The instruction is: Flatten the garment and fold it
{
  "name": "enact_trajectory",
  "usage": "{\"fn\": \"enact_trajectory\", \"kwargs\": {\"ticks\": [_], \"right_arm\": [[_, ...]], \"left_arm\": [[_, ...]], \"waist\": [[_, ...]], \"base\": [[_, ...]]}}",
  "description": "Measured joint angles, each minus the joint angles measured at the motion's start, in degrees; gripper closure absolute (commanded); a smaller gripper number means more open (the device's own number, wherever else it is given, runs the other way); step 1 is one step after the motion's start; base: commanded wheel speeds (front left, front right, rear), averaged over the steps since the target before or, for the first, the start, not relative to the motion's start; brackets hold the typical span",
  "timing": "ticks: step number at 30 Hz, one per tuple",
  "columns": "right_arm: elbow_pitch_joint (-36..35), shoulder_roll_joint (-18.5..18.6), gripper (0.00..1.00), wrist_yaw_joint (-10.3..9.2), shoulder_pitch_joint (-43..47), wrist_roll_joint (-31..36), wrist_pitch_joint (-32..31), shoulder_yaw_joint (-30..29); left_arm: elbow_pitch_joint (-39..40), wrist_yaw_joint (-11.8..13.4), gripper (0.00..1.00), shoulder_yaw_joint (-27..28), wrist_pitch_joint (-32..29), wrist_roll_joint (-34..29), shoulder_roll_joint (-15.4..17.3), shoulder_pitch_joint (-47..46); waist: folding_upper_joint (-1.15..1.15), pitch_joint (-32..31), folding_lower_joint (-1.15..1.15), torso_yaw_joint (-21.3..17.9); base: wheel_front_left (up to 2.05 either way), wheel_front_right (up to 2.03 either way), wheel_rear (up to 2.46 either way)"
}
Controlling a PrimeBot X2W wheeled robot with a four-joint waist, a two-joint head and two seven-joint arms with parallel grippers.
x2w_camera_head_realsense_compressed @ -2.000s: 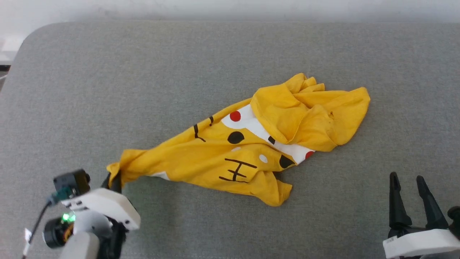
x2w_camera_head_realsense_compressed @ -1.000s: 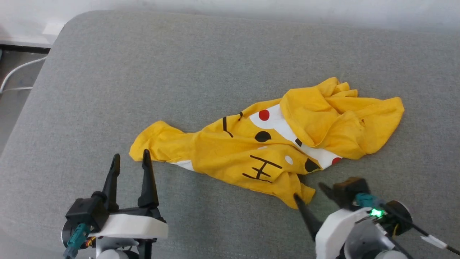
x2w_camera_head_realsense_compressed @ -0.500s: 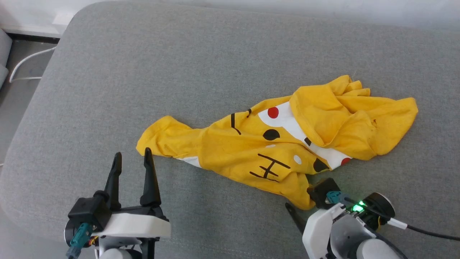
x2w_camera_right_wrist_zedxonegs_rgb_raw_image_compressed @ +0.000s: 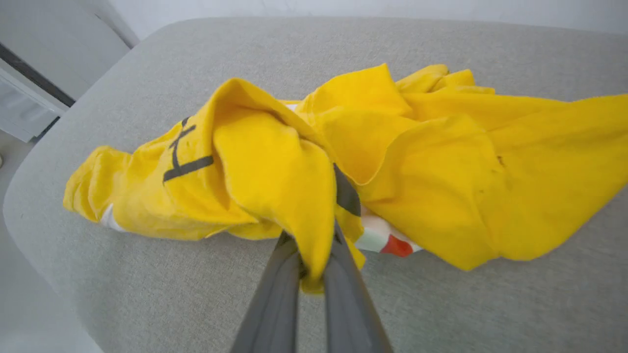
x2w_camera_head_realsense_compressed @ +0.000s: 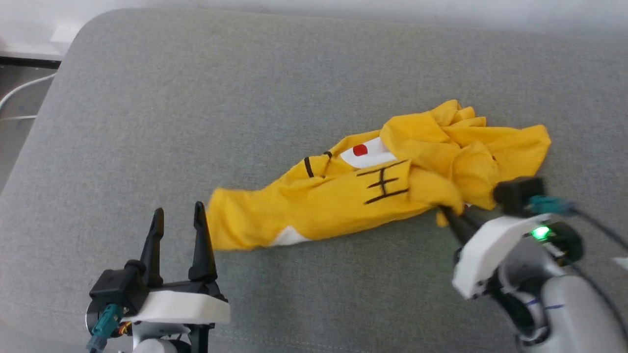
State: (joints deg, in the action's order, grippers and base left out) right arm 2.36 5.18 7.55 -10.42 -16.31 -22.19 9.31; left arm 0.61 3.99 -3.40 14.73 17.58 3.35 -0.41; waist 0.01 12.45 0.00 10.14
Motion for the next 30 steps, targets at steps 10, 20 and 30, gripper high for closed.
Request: {"fn": "enact_trajectory", "kwargs": {"ticks": [10, 20, 30], "right_arm": [[-7.69, 0.16, 1.00, -0.01, 10.46, -1.01, -13.37, -24.57], [-1.21, -2.09, 0.30, 0.00, 16.05, 0.70, -9.31, -28.08], [-11.76, -2.07, 0.00, -0.01, 11.87, 1.04, -7.14, -27.31]], "left_arm": [[-1.23, -0.94, 0.00, -0.31, 0.00, -0.04, -0.13, 0.02], [-2.25, -1.21, 0.00, -0.08, 0.00, -0.56, -0.15, 0.10], [-2.69, -1.49, 0.00, -0.59, 0.00, -1.10, -0.16, 0.27]], "waist": [[0.00, -0.86, 0.00, -0.66], [0.00, -1.92, -0.01, -1.34], [0.00, -2.87, -0.01, -1.96]], "base": [[0.00, 0.00, 0.00], [0.00, 0.00, 0.00], [0.00, 0.00, 0.00]]}}
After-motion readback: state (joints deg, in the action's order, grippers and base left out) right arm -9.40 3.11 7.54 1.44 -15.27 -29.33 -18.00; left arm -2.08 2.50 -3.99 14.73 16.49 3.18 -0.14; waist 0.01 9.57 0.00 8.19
